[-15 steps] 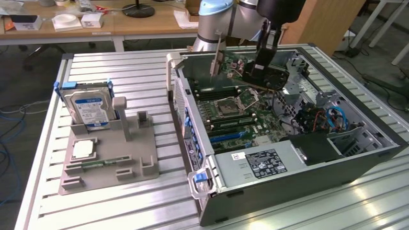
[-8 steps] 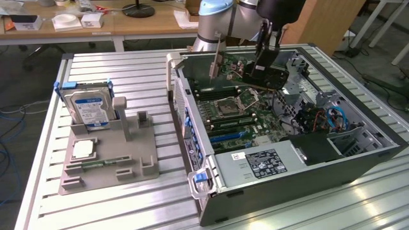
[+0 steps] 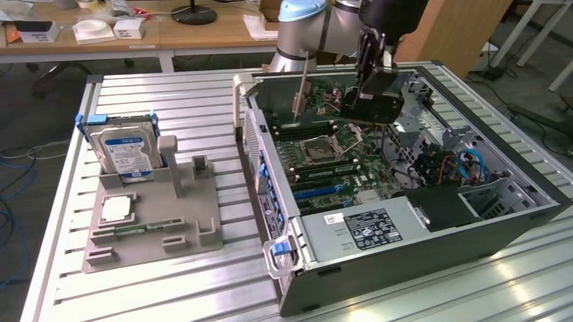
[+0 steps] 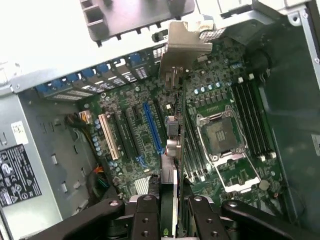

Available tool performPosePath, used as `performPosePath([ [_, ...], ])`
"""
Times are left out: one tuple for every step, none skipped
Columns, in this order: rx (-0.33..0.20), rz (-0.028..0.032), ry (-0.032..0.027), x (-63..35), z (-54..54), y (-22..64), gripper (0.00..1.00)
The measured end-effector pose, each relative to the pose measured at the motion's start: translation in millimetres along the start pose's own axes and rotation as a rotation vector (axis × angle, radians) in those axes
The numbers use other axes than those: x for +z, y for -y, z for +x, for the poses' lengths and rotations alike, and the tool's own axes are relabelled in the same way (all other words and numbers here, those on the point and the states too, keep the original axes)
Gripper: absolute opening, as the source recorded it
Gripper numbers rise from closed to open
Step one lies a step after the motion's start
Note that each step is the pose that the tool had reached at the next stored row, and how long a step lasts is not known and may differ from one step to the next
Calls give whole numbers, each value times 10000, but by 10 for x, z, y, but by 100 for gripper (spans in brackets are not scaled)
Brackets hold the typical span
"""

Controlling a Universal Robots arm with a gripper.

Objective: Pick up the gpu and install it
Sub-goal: 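Insert the gpu into the slot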

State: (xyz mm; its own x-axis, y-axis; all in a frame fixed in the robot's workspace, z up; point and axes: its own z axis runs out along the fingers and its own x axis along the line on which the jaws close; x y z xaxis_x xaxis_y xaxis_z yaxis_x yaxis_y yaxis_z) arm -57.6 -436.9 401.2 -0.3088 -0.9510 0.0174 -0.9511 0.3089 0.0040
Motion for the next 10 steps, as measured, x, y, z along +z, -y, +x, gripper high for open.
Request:
performPosePath([
  [-174,3,-1,3,0,0,27],
  [-354,6,-2,5,0,0,27],
  [-551,10,-2,8,0,0,27],
  [-730,13,-3,10,0,0,27],
  [-909,16,-3,12,0,0,27],
  [-1090,19,-4,14,0,0,27],
  [-1260,22,-6,16,0,0,27],
  [-1426,25,-6,18,0,0,27],
  [-1571,27,-7,19,0,0,27],
  [-1723,30,-7,21,0,0,27],
])
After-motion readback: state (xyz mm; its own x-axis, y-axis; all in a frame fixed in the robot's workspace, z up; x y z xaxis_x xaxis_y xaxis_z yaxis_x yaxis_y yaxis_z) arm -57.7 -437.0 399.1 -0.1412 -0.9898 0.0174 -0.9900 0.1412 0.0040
